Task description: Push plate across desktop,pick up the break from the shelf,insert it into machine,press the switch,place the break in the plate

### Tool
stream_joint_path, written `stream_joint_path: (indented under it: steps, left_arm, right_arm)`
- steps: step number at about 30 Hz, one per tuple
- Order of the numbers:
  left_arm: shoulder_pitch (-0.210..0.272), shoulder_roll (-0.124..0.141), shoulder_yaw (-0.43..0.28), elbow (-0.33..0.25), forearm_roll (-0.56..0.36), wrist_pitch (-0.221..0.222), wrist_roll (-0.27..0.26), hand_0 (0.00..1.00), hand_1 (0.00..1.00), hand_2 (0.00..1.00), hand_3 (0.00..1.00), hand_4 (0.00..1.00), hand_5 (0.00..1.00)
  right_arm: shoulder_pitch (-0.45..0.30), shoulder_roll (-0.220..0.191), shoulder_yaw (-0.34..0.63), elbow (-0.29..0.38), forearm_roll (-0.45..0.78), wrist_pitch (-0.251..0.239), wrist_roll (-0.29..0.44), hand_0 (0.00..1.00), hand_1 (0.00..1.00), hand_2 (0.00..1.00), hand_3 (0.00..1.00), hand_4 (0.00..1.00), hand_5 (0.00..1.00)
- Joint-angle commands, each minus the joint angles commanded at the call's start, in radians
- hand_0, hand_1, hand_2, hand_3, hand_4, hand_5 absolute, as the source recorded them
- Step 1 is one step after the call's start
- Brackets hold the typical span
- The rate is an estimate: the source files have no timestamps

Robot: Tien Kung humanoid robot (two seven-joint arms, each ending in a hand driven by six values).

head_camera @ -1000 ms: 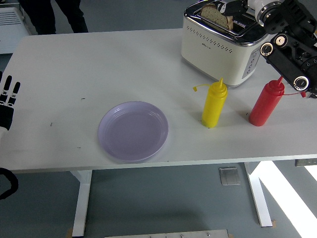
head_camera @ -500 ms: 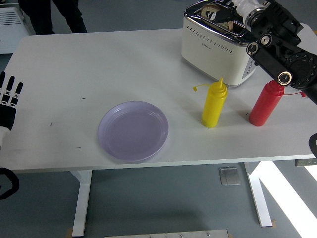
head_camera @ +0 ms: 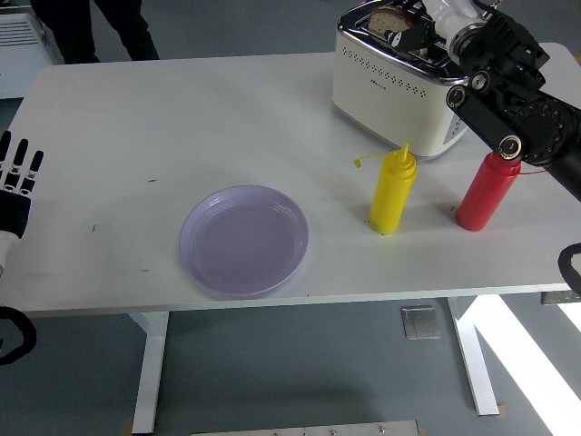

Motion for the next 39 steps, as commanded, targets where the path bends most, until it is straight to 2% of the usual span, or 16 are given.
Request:
stream_joint_path:
  steps: [3, 4, 9, 10, 15, 16, 21, 22, 27, 28, 39]
  left_arm:
    - [0.0, 0.0, 0.001, 0.0, 0.0, 0.0, 0.0, 0.817, 0.756, 0.703, 0.747, 0.757, 0.981]
    - [-0.001, 0.0, 0.002, 0.0, 0.0, 0.0, 0.0, 0.817, 0.756, 0.703, 0.747, 0.756, 0.982]
    - [-0.001, 0.0, 0.003, 0.001, 0.0, 0.0, -0.001, 0.817, 0.756, 0.703, 0.747, 0.756, 0.982]
    - [-0.001, 0.0, 0.003, 0.001, 0.0, 0.0, -0.001, 0.817, 0.756, 0.703, 0.746, 0.756, 0.98]
    - [-0.002, 0.0, 0.002, 0.001, -0.001, 0.001, -0.001, 0.817, 0.756, 0.703, 0.746, 0.756, 0.98]
    - [-0.001, 0.0, 0.002, 0.001, -0.001, 0.001, -0.002, 0.817, 0.756, 0.703, 0.746, 0.756, 0.981]
    - [-0.001, 0.0, 0.001, 0.002, -0.003, 0.001, -0.002, 0.817, 0.756, 0.703, 0.746, 0.756, 0.981]
    - [0.0, 0.0, 0.001, 0.002, -0.003, 0.001, -0.002, 0.817, 0.756, 0.703, 0.746, 0.755, 0.981]
    - [0.002, -0.001, -0.001, 0.002, -0.004, 0.001, -0.002, 0.817, 0.756, 0.703, 0.746, 0.755, 0.981]
    - [0.002, -0.001, -0.002, 0.002, -0.004, 0.001, -0.002, 0.817, 0.756, 0.703, 0.747, 0.755, 0.981]
    - [0.007, -0.001, -0.008, 0.003, -0.004, 0.002, -0.003, 0.817, 0.757, 0.703, 0.747, 0.755, 0.982]
  right_arm:
    - [-0.001, 0.003, -0.008, -0.004, 0.001, -0.01, 0.002, 0.676, 0.706, 0.762, 0.735, 0.713, 0.226]
    - [-0.001, 0.004, -0.01, -0.005, 0.001, -0.013, 0.003, 0.579, 0.593, 0.743, 0.73, 0.596, 0.069]
    - [-0.002, 0.008, -0.025, -0.008, 0.001, -0.032, 0.007, 0.579, 0.593, 0.743, 0.73, 0.596, 0.069]
    - [-0.002, 0.01, -0.029, -0.008, 0.0, -0.035, 0.007, 0.524, 0.537, 0.665, 0.708, 0.479, 0.002]
    - [-0.003, 0.013, -0.044, -0.009, -0.004, -0.047, 0.008, 0.524, 0.537, 0.665, 0.708, 0.479, 0.002]
    - [-0.003, 0.014, -0.048, -0.009, -0.005, -0.049, 0.008, 0.5, 0.52, 0.573, 0.661, 0.388, 0.002]
    - [-0.003, 0.019, -0.072, -0.009, -0.016, -0.064, 0.006, 0.5, 0.52, 0.573, 0.661, 0.388, 0.002]
    - [-0.003, 0.019, -0.075, -0.008, -0.018, -0.067, 0.005, 0.484, 0.513, 0.543, 0.608, 0.254, 0.002]
    - [-0.004, 0.021, -0.092, -0.005, -0.029, -0.08, 0.006, 0.484, 0.513, 0.543, 0.608, 0.254, 0.002]
    - [-0.003, 0.021, -0.093, -0.004, -0.03, -0.082, 0.006, 0.476, 0.509, 0.521, 0.561, 0.205, 0.002]
    - [0.012, 0.005, -0.081, 0.012, -0.029, -0.125, 0.02, 0.467, 0.508, 0.517, 0.537, 0.236, 0.002]
